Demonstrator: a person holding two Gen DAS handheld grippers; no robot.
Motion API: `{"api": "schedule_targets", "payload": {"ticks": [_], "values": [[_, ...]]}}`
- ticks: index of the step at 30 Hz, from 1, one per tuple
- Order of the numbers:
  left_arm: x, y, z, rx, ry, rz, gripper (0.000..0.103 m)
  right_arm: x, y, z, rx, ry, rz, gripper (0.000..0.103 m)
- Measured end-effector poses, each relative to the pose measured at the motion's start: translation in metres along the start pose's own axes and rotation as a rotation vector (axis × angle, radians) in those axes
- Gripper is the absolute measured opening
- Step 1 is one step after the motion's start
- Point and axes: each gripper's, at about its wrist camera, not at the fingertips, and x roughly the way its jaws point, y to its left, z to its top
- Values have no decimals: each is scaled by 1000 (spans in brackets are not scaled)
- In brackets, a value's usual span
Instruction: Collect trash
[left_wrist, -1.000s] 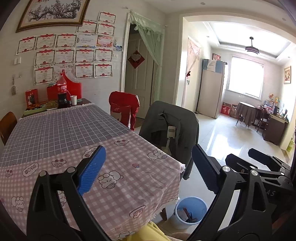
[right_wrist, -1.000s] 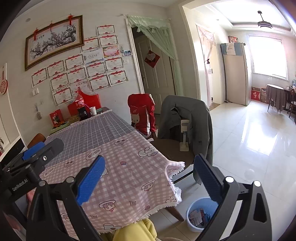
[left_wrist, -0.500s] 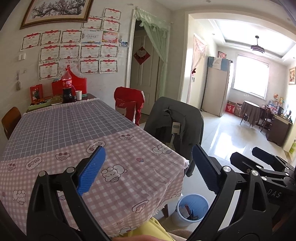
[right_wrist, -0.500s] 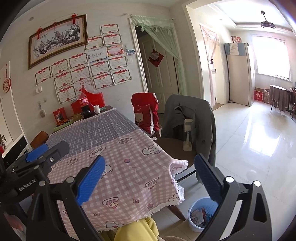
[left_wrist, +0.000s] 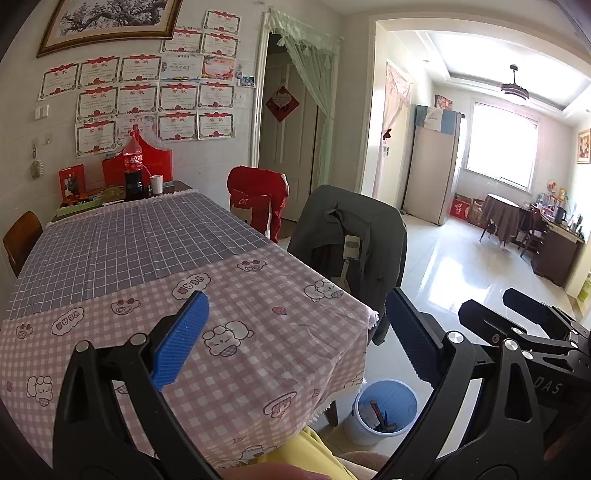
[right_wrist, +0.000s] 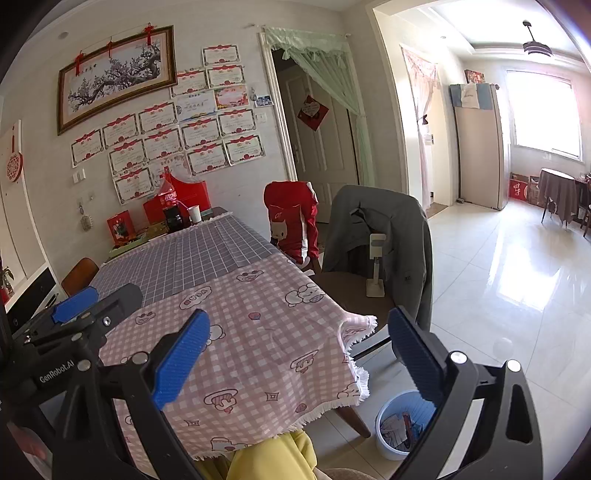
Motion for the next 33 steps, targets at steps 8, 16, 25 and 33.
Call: {"api": "schedule_targets", "payload": {"ticks": [8, 16, 25, 33], "values": [[3, -5, 0, 5, 7, -13, 95, -1, -5, -1, -3, 0, -24, 96], [6, -8, 0, 6, 16, -32, 95, -2, -10, -2, -9, 9, -60, 96], [13, -10, -2, 10, 34, -38, 95, -1, -13, -3, -7, 24, -73, 96], [17, -12, -3, 12, 46, -37, 95, 0, -15, -4, -8, 28, -78, 96]]}}
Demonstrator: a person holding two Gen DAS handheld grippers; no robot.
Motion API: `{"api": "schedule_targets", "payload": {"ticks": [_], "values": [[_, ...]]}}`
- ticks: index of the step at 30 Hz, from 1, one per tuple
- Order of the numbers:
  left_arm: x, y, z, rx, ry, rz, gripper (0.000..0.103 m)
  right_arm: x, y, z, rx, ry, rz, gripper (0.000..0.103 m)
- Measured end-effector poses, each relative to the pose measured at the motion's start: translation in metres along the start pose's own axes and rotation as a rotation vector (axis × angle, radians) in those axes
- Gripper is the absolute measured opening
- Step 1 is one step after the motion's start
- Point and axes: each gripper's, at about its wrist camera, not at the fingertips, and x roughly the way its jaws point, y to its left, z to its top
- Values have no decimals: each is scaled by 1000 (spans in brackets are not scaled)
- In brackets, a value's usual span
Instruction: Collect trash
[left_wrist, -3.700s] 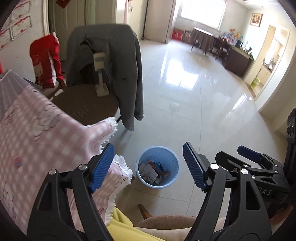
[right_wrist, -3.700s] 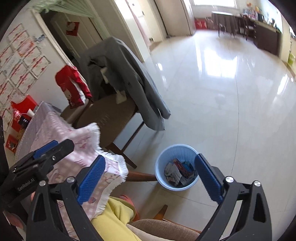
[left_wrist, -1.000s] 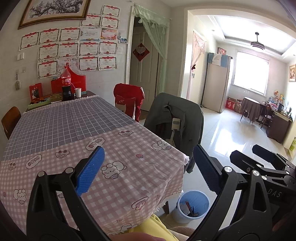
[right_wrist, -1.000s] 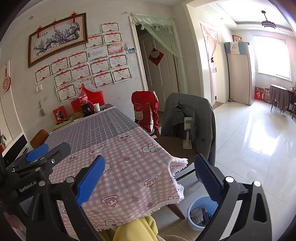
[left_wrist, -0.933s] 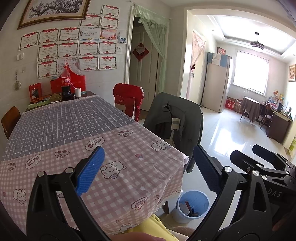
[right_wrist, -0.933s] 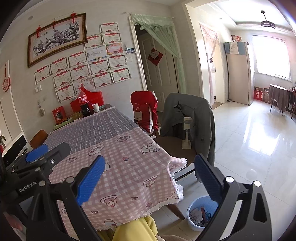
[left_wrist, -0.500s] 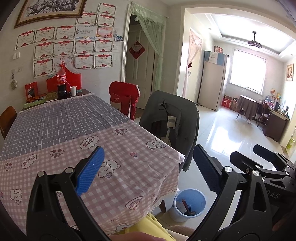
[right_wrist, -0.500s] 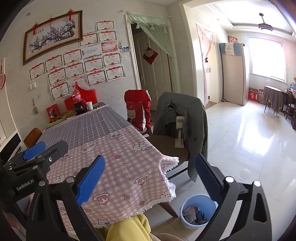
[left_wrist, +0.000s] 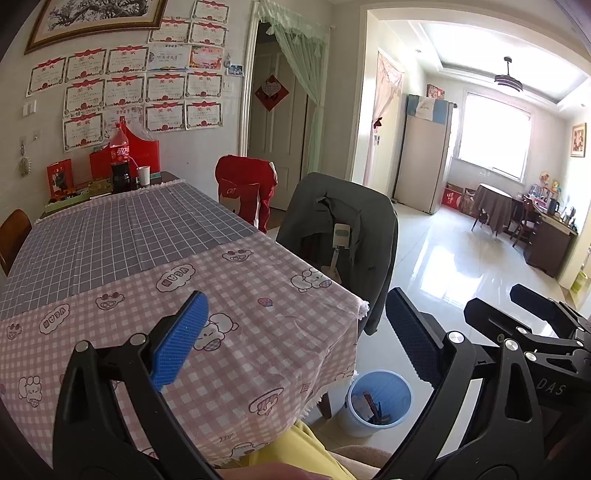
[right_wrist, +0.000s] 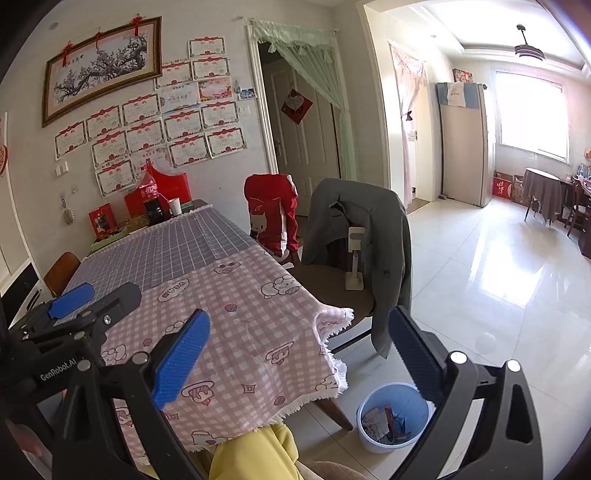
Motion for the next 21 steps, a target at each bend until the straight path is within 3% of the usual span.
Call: {"api": "schedule_targets", "payload": {"ticks": [21], "values": [[-3, 0, -3, -3, 1, -16, 95, 1, -2, -2, 5, 3, 1, 96]]}}
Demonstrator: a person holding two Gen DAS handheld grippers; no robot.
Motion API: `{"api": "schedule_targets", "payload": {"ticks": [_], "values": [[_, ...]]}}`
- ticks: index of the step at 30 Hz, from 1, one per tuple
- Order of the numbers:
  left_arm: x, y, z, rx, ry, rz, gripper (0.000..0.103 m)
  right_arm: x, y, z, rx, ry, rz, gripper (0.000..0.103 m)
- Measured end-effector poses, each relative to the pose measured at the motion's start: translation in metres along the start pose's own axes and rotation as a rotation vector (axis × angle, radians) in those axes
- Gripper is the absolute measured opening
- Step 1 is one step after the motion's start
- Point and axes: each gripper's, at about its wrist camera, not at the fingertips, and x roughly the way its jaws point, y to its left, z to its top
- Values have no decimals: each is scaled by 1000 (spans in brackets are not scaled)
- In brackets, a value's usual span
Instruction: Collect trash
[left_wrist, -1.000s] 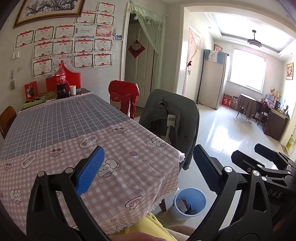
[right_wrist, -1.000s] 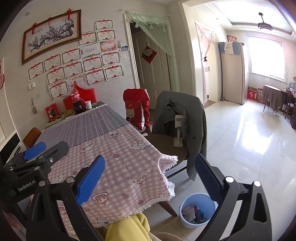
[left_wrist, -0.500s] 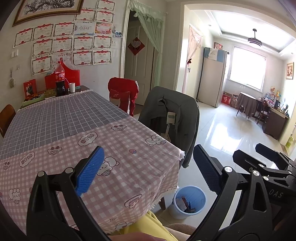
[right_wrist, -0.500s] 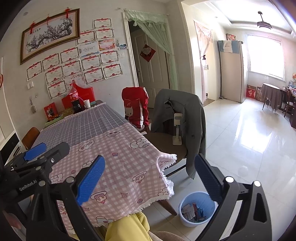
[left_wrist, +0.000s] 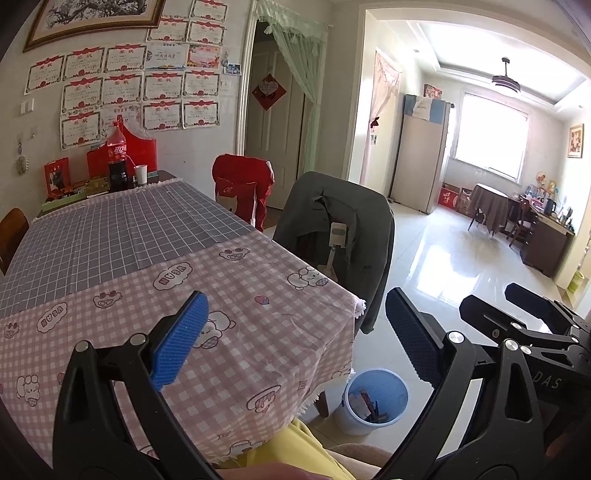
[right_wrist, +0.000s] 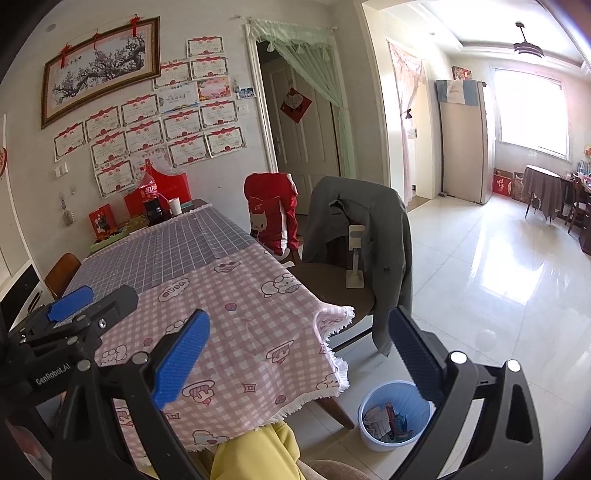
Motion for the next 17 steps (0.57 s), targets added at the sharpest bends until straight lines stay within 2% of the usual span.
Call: {"api": "schedule_targets", "payload": {"ticks": [17], "values": [[1, 4, -2, -9, 17, 18, 95, 0, 1, 2, -4, 5, 4, 96]]}}
